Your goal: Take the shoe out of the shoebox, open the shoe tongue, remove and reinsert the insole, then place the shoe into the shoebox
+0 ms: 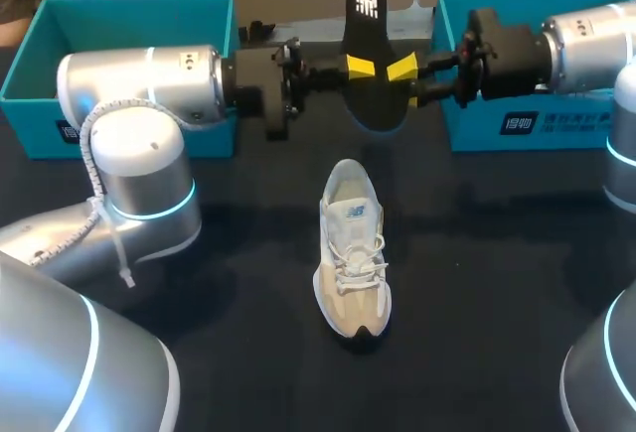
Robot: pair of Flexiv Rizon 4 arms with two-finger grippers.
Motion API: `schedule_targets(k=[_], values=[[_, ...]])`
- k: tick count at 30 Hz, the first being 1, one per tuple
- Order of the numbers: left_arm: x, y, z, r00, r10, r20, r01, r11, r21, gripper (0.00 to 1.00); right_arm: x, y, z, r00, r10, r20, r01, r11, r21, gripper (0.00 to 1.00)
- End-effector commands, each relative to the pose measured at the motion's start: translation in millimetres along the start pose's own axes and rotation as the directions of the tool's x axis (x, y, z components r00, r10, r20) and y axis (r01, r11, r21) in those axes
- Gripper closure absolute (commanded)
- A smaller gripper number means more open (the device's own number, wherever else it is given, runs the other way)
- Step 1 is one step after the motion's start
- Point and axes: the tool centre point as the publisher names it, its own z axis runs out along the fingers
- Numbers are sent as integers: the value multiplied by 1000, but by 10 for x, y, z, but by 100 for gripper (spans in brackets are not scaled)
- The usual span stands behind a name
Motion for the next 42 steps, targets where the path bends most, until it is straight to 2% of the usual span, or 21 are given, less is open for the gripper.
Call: schedule_targets(k=[1, 4, 6, 12, 15, 17, 19, 20, 29, 30, 31, 32, 33, 42], values=[[30, 16, 75, 1000, 2, 8, -2, 1000, -8, 100, -17, 37, 37, 1000, -1, -5, 1, 1000, 8, 58], [29, 24, 99, 1000, 1, 13, -1, 1000, -11, 100, -14, 34, 50, 1000, 0, -9, 0, 1000, 11, 61], [25, 31, 113, 1000, 2, 16, -2, 1000, -13, 100, -13, 31, 62, 1000, 0, -13, 1, 1000, 11, 71], [21, 46, 141, 1000, 1, 22, 0, 1000, -18, 100, -24, 27, 93, 1000, -2, -22, 2, 1000, 13, 70], [22, 38, 149, 1000, 0, 22, 0, 1000, -14, 100, -28, 27, 100, 1000, -3, -26, 4, 1000, 11, 73], [29, 30, 152, 1000, 0, 21, 0, 1000, -11, 100, -26, 28, 106, 1000, -5, -28, 6, 1000, 11, 80], [30, 23, 152, 1000, -1, 20, 1, 1000, -9, 100, -26, 28, 108, 1000, -6, -28, 6, 1000, 12, 97], [30, 21, 151, 1000, -1, 21, 1, 1000, -9, 100, -26, 27, 108, 1000, -6, -29, 6, 1000, 11, 99], [23, 13, 144, 1000, -4, 21, 4, 1000, -9, 100, -32, 25, 116, 999, -8, -31, 9, 1000, 14, 100], [24, 15, 141, 1000, -4, 21, 4, 1000, -10, 94, -31, 26, 118, 999, -9, -31, 9, 1000, 14, 100], [24, 16, 138, 1000, -3, 18, 4, 1000, -10, 60, -31, 26, 119, 999, -9, -31, 10, 1000, 14, 100], [25, 20, 132, 1000, -3, 15, 3, 1000, -12, 11, -31, 27, 120, 999, -10, -31, 10, 1000, 14, 100], [24, 25, 126, 1000, -3, 14, 3, 1000, -12, 0, -31, 28, 122, 999, -11, -32, 11, 1000, 14, 100], [-30, 89, 24, 1000, -1, 9, 1, 1000, -26, 0, -134, 49, 112, 1000, -20, -24, 20, 1000, -4, 100]])
